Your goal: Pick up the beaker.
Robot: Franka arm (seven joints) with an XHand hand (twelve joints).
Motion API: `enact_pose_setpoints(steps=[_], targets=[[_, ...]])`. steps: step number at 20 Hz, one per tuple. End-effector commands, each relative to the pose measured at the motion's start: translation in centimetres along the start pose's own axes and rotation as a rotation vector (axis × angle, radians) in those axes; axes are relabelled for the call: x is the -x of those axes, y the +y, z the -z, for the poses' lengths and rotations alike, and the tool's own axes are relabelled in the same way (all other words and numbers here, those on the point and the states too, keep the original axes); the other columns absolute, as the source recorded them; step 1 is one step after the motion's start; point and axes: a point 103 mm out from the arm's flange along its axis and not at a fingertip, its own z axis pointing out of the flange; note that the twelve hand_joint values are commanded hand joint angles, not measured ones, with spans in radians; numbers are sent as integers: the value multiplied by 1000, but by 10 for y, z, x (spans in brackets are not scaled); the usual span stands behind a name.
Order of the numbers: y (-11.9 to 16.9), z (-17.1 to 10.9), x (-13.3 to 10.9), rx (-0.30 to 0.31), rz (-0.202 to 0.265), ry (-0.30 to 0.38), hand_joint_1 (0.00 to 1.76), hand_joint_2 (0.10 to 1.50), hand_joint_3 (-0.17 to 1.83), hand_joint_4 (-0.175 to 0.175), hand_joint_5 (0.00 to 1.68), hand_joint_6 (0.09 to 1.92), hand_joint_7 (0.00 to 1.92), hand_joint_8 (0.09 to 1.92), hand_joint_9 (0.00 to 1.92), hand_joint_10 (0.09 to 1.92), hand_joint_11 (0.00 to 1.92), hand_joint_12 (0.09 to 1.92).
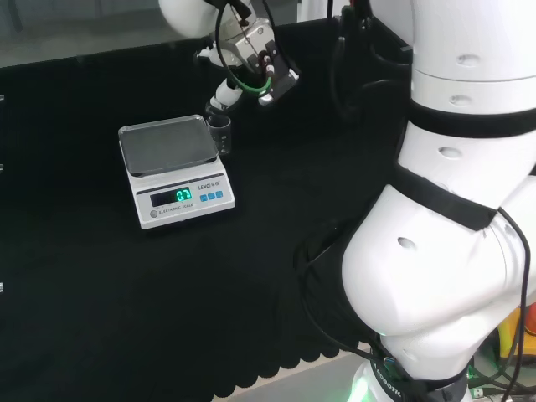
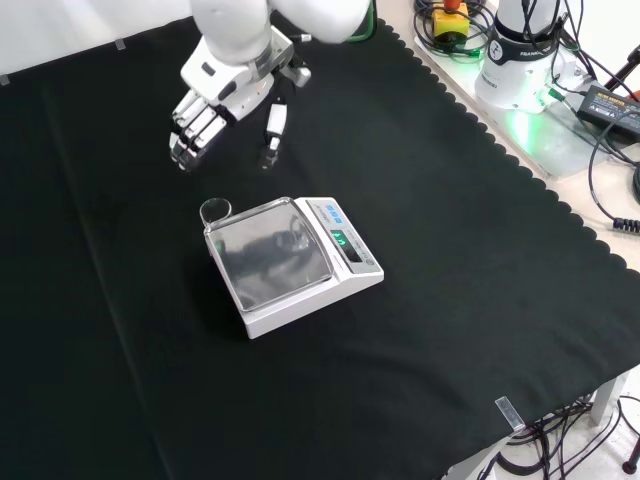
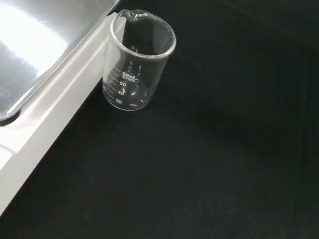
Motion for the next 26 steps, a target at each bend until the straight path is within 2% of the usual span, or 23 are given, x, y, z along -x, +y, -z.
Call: enact_pose_setpoints(steps=[1, 3, 5, 9, 14, 21, 23, 26], targets=[[20, -19, -7, -62, -15, 113, 564, 914, -90, -118, 47, 87, 0, 572, 20, 885, 232, 1426], [21, -31, -7, -97, -70, 179, 557, 923, -86, -119, 46, 87, 0, 578, 22, 885, 234, 1426], [24, -45, -9, -121, -94, 203, 539, 937, -80, -122, 37, 87, 0, 572, 23, 885, 238, 1424], [29, -72, -15, -165, -87, 190, 529, 944, -76, -126, 27, 87, 0, 549, 20, 886, 243, 1420], [28, -88, -14, -204, -68, 174, 543, 943, -77, -127, 30, 87, 0, 539, 17, 887, 243, 1418], [27, -93, -6, -216, -62, 153, 644, 972, -69, -124, 55, 87, 0, 578, 26, 890, 244, 1416], [27, -94, -5, -223, -62, 172, 652, 977, -69, -122, 63, 87, 0, 592, 29, 889, 243, 1416], [24, -87, -4, -199, -54, 173, 656, 982, -69, -120, 69, 87, 0, 605, 34, 889, 244, 1416]])
